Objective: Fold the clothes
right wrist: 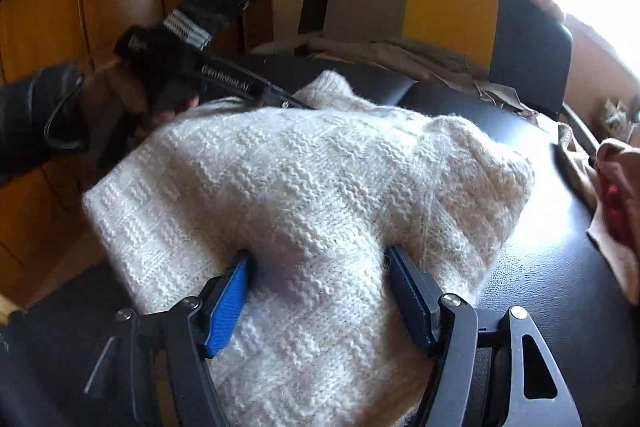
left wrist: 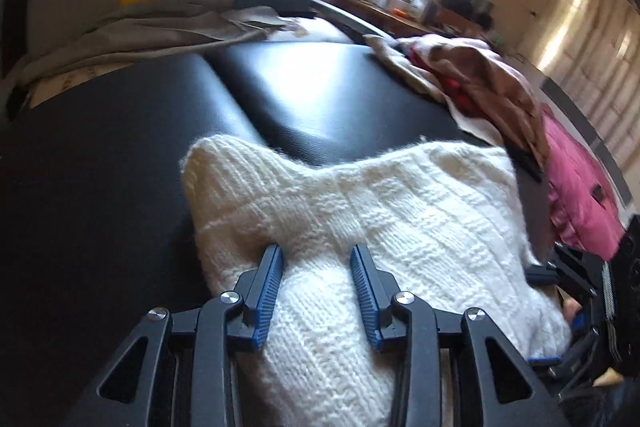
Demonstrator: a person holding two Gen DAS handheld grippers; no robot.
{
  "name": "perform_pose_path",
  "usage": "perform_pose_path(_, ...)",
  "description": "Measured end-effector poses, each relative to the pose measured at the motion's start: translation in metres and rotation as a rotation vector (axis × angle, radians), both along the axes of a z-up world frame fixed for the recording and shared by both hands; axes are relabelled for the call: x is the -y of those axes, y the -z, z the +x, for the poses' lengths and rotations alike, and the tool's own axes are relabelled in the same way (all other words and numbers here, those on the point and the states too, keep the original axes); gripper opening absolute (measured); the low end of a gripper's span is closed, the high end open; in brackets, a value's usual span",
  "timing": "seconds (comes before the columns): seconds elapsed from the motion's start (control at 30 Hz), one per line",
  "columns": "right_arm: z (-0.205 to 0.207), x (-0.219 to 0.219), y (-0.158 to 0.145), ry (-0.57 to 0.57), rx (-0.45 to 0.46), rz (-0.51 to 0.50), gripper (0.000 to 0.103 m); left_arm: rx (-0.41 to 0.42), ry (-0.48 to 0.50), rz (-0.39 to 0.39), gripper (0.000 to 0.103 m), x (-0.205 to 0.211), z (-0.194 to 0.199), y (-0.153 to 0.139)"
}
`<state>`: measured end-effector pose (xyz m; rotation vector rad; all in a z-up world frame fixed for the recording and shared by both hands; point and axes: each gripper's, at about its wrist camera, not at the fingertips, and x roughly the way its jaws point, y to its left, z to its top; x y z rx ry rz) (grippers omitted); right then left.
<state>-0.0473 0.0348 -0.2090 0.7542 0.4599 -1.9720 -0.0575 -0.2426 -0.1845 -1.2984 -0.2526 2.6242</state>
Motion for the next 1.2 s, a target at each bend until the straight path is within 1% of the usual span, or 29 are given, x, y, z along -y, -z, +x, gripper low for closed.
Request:
perform_pose_path(0.1, -0.003, -0.006, 0.004, -0.008, -0.009, -0.01, 0.069, -0.043, -0.082, -0.051, 0.038, -0.006, 0.007, 0.004)
perform_pose_path(0.2, -0.003, -0.011, 0.005, -0.005, -0.012, -0.009, 0.069, -0.052, -0.126, -0.076, 0.038, -0.007, 0.012, 0.003)
perform_pose_path(0.33, -0.003, -0.002, 0.004, 0.005, -0.022, 0.003, 0.071, -0.047, -0.166, -0.096, 0.04, -0.007, 0.01, -0.002)
perform_pose_path(0.43, 0.002, 0.001, -0.001, 0.019, -0.031, 0.012, 0.073, -0.053, -0.195, -0.128, 0.043, -0.008, 0.012, -0.009)
perform_pose_path(0.53, 0.012, 0.005, -0.009, 0.01, -0.048, 0.018, 0.081, -0.068, -0.231, -0.153, 0.044, -0.008, 0.023, -0.02)
perform_pose_path(0.6, 0.015, 0.008, -0.01, -0.012, -0.043, 0.028, 0.095, -0.086, -0.254, -0.17, 0.045, -0.008, 0.031, -0.029)
perform_pose_path(0.67, 0.018, 0.012, -0.013, -0.025, -0.03, 0.041, 0.1, -0.099, -0.279, -0.167, 0.046, -0.005, 0.044, -0.037)
perform_pose_path(0.73, 0.019, 0.012, -0.022, -0.027, 0.007, 0.025, 0.102, -0.101, -0.306, -0.103, 0.047, 0.009, 0.06, -0.041)
perform_pose_path(0.8, 0.013, 0.002, -0.037, -0.027, 0.077, -0.046, 0.103, -0.103, -0.333, -0.04, 0.049, 0.022, 0.076, -0.045)
perform_pose_path(0.83, 0.009, -0.004, -0.045, -0.027, 0.116, -0.086, 0.103, -0.088, -0.348, 0.04, 0.051, 0.035, 0.086, -0.042)
perform_pose_path(0.87, 0.003, -0.015, -0.052, -0.019, 0.174, -0.133, 0.103, -0.072, -0.35, 0.117, 0.052, 0.046, 0.095, -0.036)
perform_pose_path(0.93, -0.014, -0.039, -0.056, 0.028, 0.286, -0.204, 0.103, -0.039, -0.351, 0.27, 0.055, 0.067, 0.112, -0.026)
perform_pose_path(0.97, -0.023, -0.052, -0.058, 0.052, 0.344, -0.239, 0.103, -0.027, -0.346, 0.327, 0.055, 0.074, 0.12, -0.02)
perform_pose_path(1.03, -0.04, -0.072, -0.05, 0.103, 0.491, -0.278, 0.103, -0.01, -0.327, 0.457, 0.056, 0.084, 0.132, -0.007)
perform_pose_path(1.07, -0.051, -0.082, -0.04, 0.142, 0.574, -0.285, 0.103, -0.003, -0.312, 0.481, 0.056, 0.084, 0.133, -0.003)
perform_pose_path(1.1, -0.059, -0.089, -0.031, 0.174, 0.632, -0.29, 0.103, 0.004, -0.298, 0.504, 0.057, 0.084, 0.135, 0.001)
perform_pose_path(1.13, -0.066, -0.092, -0.026, 0.19, 0.65, -0.293, 0.103, 0.011, -0.284, 0.528, 0.057, 0.084, 0.136, 0.005)
perform_pose_path(1.2, -0.072, -0.093, -0.018, 0.217, 0.673, -0.306, 0.103, 0.015, -0.253, 0.547, 0.057, 0.079, 0.133, 0.011)
